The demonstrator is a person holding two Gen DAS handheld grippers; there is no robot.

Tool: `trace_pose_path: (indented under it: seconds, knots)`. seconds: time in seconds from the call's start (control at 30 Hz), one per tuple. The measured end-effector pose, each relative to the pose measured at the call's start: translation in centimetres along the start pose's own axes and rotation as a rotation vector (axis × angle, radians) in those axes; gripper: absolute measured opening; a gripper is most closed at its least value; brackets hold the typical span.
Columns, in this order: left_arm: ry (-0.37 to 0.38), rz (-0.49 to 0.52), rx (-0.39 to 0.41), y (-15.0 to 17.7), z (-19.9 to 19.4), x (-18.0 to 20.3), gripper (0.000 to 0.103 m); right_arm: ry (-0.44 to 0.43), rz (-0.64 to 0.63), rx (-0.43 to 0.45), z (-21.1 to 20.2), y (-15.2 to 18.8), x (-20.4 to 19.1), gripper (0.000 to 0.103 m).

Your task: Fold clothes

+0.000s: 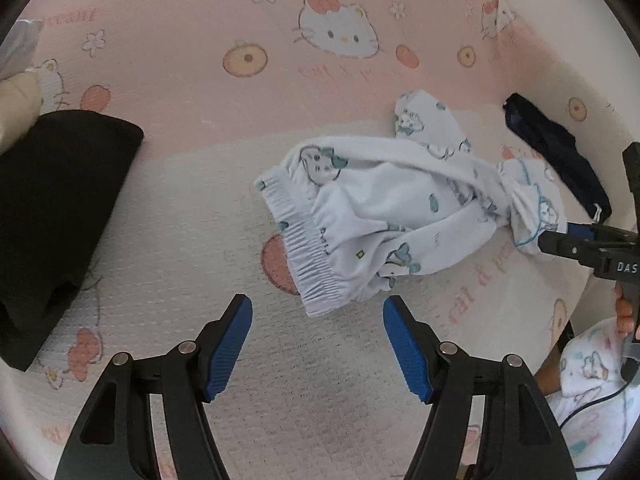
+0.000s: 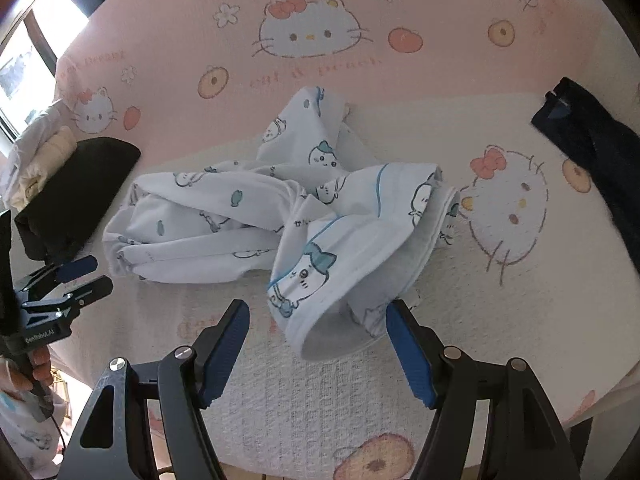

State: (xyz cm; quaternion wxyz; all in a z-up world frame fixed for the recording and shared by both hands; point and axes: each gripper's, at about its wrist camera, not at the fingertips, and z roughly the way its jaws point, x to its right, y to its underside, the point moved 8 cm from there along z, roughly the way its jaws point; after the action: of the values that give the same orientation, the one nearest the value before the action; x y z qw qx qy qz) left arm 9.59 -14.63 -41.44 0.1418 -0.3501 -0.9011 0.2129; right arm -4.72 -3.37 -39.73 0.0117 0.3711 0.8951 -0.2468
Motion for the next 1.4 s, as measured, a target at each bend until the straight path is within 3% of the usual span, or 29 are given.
trace_pose_path:
  seconds: [0.33, 0.43, 0.53, 0.57, 0.77, 0.83, 0.87, 0.9, 0.97, 1.1, 1.27, 1.4]
  knots:
    - [0.084, -0.071, 0.012, 0.0, 1.0, 0.2, 0.066, -0.001, 0.021, 0.033, -1.1, -0.3, 0.3, 0.07]
    - [0.105, -0.073, 0.0, 0.1, 1.7, 0.7, 0.066, -0.035, 0.051, 0.05, -1.8, 0.0, 0.3, 0.062]
    - [0.139, -0.076, 0.01, 0.0, 2.0, 1.3, 0.058, -0.04, 0.082, 0.023, -1.3, 0.8, 0.8, 0.062]
    - [0.141, -0.074, 0.014, 0.0, 2.0, 1.5, 0.051, -0.042, 0.092, 0.014, -1.2, 1.0, 1.0, 0.061]
    - [0.181, -0.08, 0.019, -0.2, 2.6, 1.3, 0.029, -0.011, 0.068, -0.001, 0.2, 1.0, 0.8, 0.046]
    - [0.18, -0.087, 0.027, -0.4, 2.4, 1.1, 0.026, 0.009, 0.024, 0.004, 0.7, 0.6, 0.3, 0.043]
    - [0.177, -0.086, 0.032, -0.4, 2.3, 0.9, 0.021, 0.016, 0.007, 0.003, 1.0, 0.5, 0.0, 0.034]
    - [0.17, -0.083, 0.041, -0.6, 2.1, 0.8, 0.02, 0.024, -0.011, 0.007, 1.2, 0.3, -0.3, 0.018]
    - [0.157, -0.081, 0.053, -0.9, 1.7, 0.7, 0.016, 0.04, -0.053, 0.021, 1.6, -0.2, -0.9, 0.008]
    - [0.126, -0.061, 0.096, -1.9, 0.3, 0.2, 0.011, 0.066, -0.105, 0.107, 0.0, -1.8, -1.6, 0.006]
    - [0.019, -0.002, 0.141, -3.4, -0.8, -1.2, 0.007, 0.127, -0.06, 0.173, -1.7, -3.0, -0.1, 0.005]
    - [0.027, -0.033, 0.155, -3.6, -1.7, -2.7, 0.005, 0.159, 0.028, 0.206, -3.3, -3.1, 3.3, 0.005]
